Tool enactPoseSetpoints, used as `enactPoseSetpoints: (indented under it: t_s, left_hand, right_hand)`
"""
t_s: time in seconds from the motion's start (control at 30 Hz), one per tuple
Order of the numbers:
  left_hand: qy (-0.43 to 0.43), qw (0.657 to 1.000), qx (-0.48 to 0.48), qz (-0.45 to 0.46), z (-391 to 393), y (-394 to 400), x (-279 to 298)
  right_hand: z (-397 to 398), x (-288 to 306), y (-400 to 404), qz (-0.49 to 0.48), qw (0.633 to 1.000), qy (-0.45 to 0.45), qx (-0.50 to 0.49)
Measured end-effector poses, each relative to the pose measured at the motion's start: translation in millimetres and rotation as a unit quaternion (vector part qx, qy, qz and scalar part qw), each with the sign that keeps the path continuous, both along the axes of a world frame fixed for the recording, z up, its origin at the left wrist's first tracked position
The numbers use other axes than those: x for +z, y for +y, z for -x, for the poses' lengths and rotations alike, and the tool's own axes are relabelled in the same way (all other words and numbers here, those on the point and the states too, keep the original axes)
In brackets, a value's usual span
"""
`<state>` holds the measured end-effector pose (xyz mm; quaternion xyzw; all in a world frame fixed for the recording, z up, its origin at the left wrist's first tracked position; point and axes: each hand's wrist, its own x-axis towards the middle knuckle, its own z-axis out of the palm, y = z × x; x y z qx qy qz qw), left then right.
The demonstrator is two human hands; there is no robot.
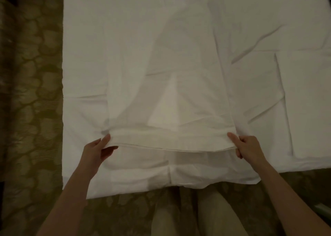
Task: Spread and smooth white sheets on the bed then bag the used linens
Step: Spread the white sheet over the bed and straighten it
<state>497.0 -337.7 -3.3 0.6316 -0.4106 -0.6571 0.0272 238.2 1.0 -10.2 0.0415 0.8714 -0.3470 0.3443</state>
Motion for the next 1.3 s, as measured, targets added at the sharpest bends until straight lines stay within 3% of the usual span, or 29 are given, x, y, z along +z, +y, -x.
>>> enactPoseSetpoints:
  t_s: [0.13,0.27,0.43,0.53,0.67,0.77,1.03,1.3]
  left_hand:
    - [0.058,0.998,0.026,0.006,33,-17,18]
    - [0.119,0.985,0.123,-0.002,72,-39,23]
    - [0.134,0.973,0.184,0.032,123,-73,22]
    - [0.061,0.968,0.213,0.116,155,-95,19]
    - [0.026,0.962,0.193,0.192,189,-131,10]
    - [0.033,0.969,0.151,0.191,214,-161,5]
    - [0.068,0.975,0.071,0.198,294,-225,-14]
    - [0.049,0.98,0.071,0.182,336,-268,-51]
  right_hand:
    - [14,14,-22,0.12,0.983,-0.021,-0.136]
    - [59,25,-63,0.199,0.95,-0.018,-0.242]
    - [128,30,-119,0.238,0.948,0.093,-0.192]
    - [166,26,-156,0.264,0.944,0.09,-0.174]
    - [212,19,-201,0.27,0.945,0.061,-0.173]
    - [241,18,-230,0.267,0.953,0.047,-0.134]
    - [309,-17,-294,0.189,0.969,0.153,-0.045]
    - [349,-55,-332,0.115,0.973,0.199,0.022]
